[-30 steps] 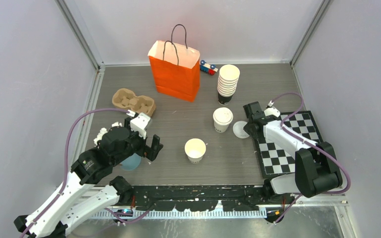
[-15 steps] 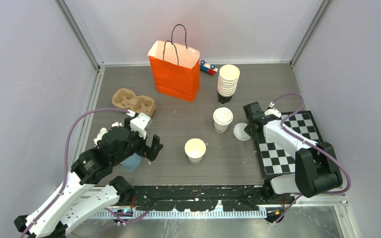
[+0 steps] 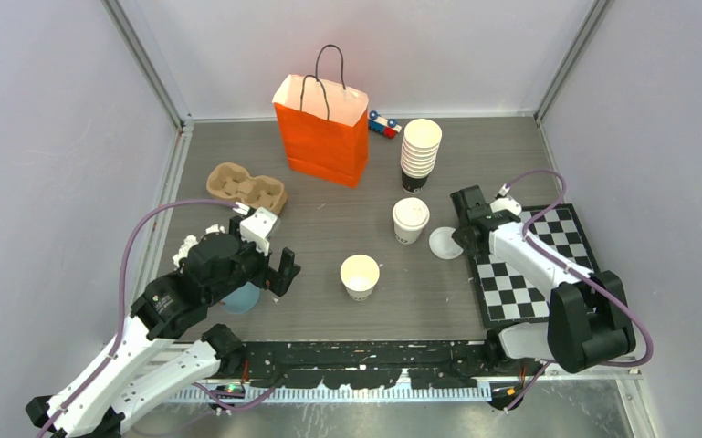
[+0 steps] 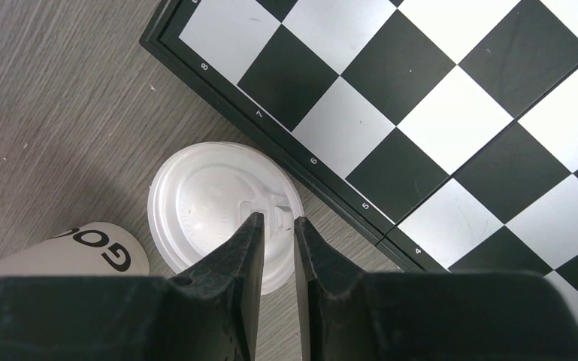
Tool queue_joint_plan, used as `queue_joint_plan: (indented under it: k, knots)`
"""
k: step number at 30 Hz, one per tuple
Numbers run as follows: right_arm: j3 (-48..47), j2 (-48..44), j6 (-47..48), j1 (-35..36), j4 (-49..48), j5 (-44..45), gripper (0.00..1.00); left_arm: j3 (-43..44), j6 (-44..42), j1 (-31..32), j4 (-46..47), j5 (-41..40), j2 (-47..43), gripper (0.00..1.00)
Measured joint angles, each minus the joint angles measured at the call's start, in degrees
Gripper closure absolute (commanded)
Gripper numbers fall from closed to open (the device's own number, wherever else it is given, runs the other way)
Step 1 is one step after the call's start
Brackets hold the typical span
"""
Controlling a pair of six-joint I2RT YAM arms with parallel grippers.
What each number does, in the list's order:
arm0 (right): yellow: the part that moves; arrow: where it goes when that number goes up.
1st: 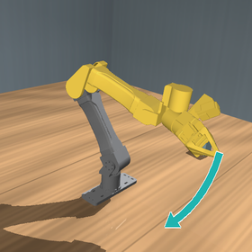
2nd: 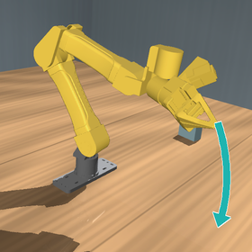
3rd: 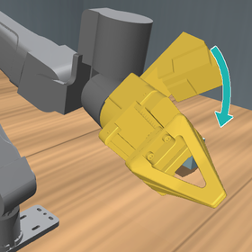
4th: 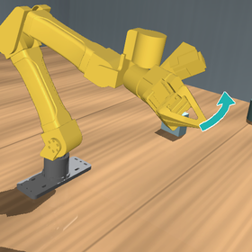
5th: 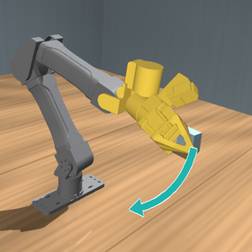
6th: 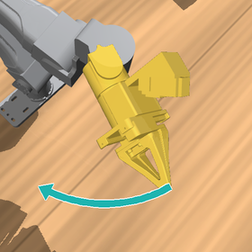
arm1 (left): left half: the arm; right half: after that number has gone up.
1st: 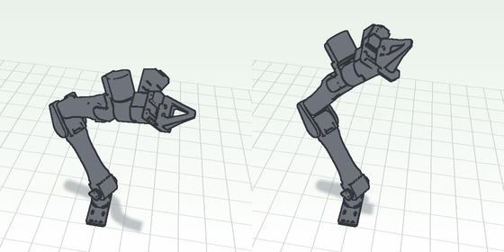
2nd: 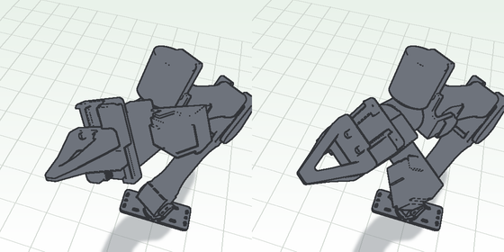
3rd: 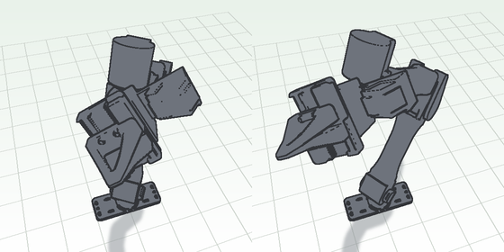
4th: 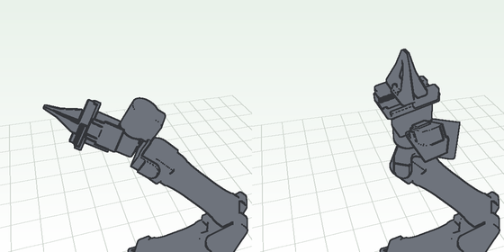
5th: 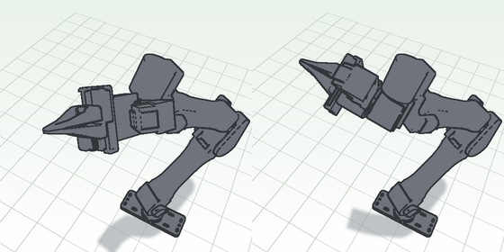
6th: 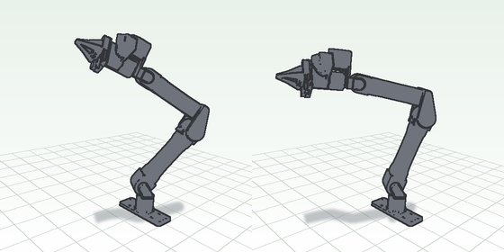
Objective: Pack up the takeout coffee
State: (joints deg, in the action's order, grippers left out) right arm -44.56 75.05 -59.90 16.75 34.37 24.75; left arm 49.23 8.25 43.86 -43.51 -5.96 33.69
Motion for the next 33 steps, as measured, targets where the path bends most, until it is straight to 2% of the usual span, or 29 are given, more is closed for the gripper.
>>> queue_joint_plan:
  k: [21, 30, 33]
  knots:
    - [0.5, 3.9, -0.1, 0.0, -0.5, -0.1, 0.78, 0.0, 0.0, 0.0, 0.0, 0.0, 0.2, 0.00]
    - [0.5, 4.9, -0.3, 0.0, -1.1, -0.5, 0.99, 0.0, 0.0, 0.0, 0.0, 0.0, 0.2, 0.00]
    - [0.6, 4.8, -0.3, 0.0, -1.4, -0.5, 1.00, 0.0, 0.0, 0.0, 0.0, 0.0, 0.2, 0.00]
